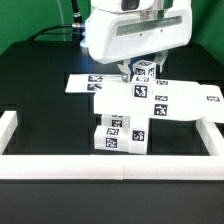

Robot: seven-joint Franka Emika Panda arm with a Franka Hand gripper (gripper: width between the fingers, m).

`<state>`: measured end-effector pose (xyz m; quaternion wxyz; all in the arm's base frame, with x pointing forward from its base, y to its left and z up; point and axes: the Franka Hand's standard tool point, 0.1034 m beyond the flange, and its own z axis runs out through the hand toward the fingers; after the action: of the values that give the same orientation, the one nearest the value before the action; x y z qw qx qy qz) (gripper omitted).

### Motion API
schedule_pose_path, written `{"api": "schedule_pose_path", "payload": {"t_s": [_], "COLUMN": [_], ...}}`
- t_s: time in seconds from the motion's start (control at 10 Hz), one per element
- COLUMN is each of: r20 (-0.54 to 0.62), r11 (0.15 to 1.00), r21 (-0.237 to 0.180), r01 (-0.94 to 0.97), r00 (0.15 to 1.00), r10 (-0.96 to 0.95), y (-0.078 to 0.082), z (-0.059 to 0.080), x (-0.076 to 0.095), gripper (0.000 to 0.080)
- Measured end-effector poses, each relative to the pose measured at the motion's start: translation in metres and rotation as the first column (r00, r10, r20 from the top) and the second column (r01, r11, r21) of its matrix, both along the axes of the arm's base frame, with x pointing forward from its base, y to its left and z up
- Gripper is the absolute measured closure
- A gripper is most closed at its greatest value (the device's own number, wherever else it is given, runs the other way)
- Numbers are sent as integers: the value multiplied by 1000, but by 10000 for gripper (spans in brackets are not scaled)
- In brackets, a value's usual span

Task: Assemble chair

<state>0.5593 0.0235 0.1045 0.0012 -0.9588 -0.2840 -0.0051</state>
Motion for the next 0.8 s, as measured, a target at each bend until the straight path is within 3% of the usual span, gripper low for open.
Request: {"api": "schedule_pose_path", "payload": {"t_s": [0.1, 0.2, 0.5, 0.8], "r20": [0, 0, -1, -8], "r11": [1000, 1000, 997, 914], "r21": [0, 0, 3, 14], "r01": [0, 10, 77, 406], "r00": [1000, 1000, 997, 914], "r10": [0, -10, -77, -406], "y": [0, 0, 0, -1], "z": [0, 0, 0, -1], "x": [0, 0, 0, 0], "gripper": [425, 534, 531, 531]}}
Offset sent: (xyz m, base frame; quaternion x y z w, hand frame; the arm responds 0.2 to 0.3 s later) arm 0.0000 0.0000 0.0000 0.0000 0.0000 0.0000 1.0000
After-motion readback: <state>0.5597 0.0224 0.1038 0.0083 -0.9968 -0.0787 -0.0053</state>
